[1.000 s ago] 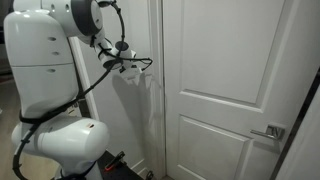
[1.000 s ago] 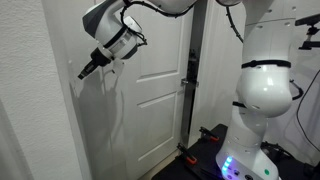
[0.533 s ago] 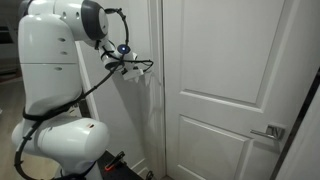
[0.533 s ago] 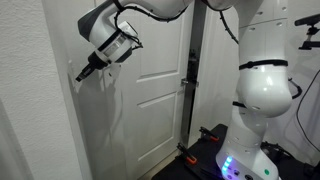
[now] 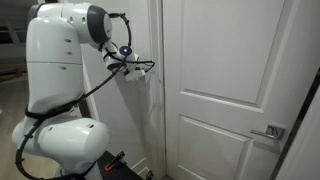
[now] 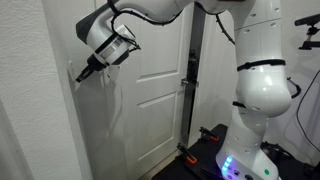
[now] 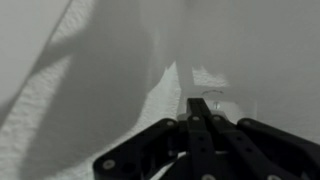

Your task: Turn off the light

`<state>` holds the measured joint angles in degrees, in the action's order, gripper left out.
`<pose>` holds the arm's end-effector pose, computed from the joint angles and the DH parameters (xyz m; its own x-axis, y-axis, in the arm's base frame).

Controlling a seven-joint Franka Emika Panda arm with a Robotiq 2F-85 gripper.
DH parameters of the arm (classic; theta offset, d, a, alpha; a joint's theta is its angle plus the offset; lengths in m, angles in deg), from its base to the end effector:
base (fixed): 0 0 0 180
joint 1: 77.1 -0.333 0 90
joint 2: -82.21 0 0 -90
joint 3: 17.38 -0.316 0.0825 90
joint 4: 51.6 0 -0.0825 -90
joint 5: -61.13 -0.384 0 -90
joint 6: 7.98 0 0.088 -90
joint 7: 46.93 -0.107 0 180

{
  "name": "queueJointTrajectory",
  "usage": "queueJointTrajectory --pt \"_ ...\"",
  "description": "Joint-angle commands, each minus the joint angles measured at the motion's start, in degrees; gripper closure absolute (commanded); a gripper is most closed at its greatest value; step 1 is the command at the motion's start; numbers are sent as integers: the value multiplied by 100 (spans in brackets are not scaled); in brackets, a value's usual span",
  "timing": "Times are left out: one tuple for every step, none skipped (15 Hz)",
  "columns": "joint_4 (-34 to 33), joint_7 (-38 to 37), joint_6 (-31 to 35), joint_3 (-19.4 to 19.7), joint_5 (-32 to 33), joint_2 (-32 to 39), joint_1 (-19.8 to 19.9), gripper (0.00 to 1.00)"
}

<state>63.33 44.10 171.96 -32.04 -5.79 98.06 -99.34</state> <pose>0.5441 0.2958 0.3818 0.2622 0.6394 0.7228 0.7660 -0.5935 0.2471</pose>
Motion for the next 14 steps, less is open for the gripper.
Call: queueJointTrajectory --pt "-279 260 193 -138 -214 166 83 100" --pt "-295 249 210 -132 -199 183 79 100" --pt "-302 221 219 -120 -175 186 69 100" --pt "-307 210 234 -115 -164 181 67 100" --pt "-322 186 253 -102 -133 184 55 100" --pt "-319 137 246 -79 -98 175 39 100" --pt "-305 71 219 -47 -54 165 19 100" --pt "-274 8 161 -19 -17 145 3 100" --pt "-212 -104 121 46 77 129 -44 100" --pt "-161 -207 87 106 174 121 -86 100" --pt "-106 -343 54 194 312 123 -146 100" --pt "-79 -456 48 256 421 126 -188 100" --pt "-55 -579 66 336 549 129 -250 100" --pt "-33 -708 59 410 680 135 -301 100"
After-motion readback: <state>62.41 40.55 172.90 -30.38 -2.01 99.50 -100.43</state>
